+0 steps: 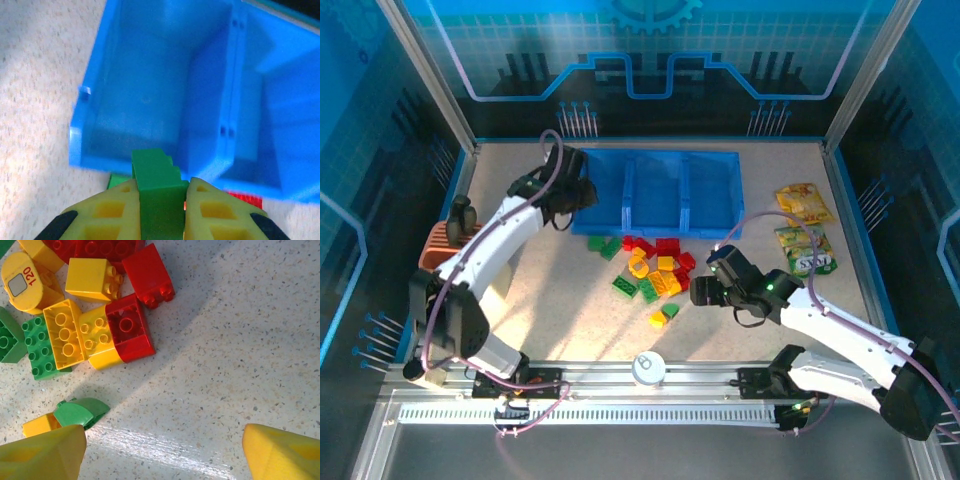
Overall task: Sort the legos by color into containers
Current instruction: Place the lego in the container, then pick up the lego from the bottom-center of the table.
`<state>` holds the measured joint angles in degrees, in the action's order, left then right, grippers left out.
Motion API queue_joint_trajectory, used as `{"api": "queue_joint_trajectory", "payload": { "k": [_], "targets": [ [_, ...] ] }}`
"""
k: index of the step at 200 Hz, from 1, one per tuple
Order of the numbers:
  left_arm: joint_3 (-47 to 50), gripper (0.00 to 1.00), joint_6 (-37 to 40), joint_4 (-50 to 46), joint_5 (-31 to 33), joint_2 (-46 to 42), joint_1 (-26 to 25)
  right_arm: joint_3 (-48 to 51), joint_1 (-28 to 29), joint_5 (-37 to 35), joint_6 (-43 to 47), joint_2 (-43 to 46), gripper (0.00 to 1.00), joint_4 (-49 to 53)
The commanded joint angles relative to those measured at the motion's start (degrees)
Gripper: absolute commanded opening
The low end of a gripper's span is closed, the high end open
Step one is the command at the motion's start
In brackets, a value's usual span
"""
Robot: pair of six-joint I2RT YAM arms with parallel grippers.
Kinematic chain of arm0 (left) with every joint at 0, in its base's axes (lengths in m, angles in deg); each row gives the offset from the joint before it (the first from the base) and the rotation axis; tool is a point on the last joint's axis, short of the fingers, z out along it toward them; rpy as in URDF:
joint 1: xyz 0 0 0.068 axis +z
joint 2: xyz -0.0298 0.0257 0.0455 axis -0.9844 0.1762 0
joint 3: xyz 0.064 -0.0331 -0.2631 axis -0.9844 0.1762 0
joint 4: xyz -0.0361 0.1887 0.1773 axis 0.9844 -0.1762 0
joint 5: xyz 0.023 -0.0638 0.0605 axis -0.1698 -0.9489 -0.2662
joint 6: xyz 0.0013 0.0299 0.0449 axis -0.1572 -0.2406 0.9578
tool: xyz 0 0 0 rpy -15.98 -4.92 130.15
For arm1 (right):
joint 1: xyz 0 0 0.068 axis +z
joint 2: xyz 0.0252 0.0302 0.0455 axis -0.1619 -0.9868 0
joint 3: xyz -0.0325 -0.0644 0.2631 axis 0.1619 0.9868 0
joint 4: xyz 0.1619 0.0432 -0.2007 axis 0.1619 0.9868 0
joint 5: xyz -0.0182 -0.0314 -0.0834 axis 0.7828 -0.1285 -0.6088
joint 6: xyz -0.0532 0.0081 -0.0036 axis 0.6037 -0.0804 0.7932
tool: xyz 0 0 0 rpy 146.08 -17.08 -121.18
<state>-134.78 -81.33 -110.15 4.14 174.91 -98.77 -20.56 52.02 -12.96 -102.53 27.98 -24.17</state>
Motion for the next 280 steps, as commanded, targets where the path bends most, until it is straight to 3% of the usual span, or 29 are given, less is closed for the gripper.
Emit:
{"api": "queue_joint_trajectory", "payload": {
  "k": [1, 42, 68, 81, 97, 108, 155, 210, 280],
  "targets": [
    [-4.8, 0.15, 2.0, 1.3, -4.0, 6.5, 2.2, 0.6, 0.0, 1.6, -1.4, 0.7, 0.82, 0.3],
    [-14.1, 0.18, 2.5, -1.8, -4.7, 17.8, 3.5, 0.3, 0.2, 1.8, -1.1, 1.7, 0.82, 1.8],
    [-16.5, 0.22, 2.4, -2.7, -5.8, 20.3, 3.5, 0.2, 0.4, 2.0, -0.7, 2.4, 0.82, 2.9],
    [-16.2, 0.35, 2.3, -2.3, -6.2, 19.9, 3.5, 0.3, 0.3, 2.0, -0.6, 2.2, 0.82, 2.8],
    [-15.9, 0.62, 2.3, -2.4, -6.2, 19.2, 3.5, 0.4, 0.3, 2.2, -0.6, 1.2, 0.82, 2.3],
    [-15.3, 0.69, 2.2, -2.2, -6.3, 18.1, 3.5, 0.1, 0.3, 2.4, -0.5, 0.0, 0.82, 1.9],
    [-8.5, 0.71, 2.0, 0.2, -6.3, 5.4, 2.2, -3.9, 0.0, 3.6, 1.7, -6.9, 0.8, 1.3],
    [12.3, 0.73, 2.7, 4.0, -3.9, -15.8, -5.4, -8.9, 1.9, 9.2, 5.3, -19.1, 0.64, -0.7],
    [33.3, 0.73, -1.7, 2.2, -3.6, -34.5, -10.2, -13.1, 7.8, 6.6, 2.7, -27.4, 0.63, -1.4]
  ]
}}
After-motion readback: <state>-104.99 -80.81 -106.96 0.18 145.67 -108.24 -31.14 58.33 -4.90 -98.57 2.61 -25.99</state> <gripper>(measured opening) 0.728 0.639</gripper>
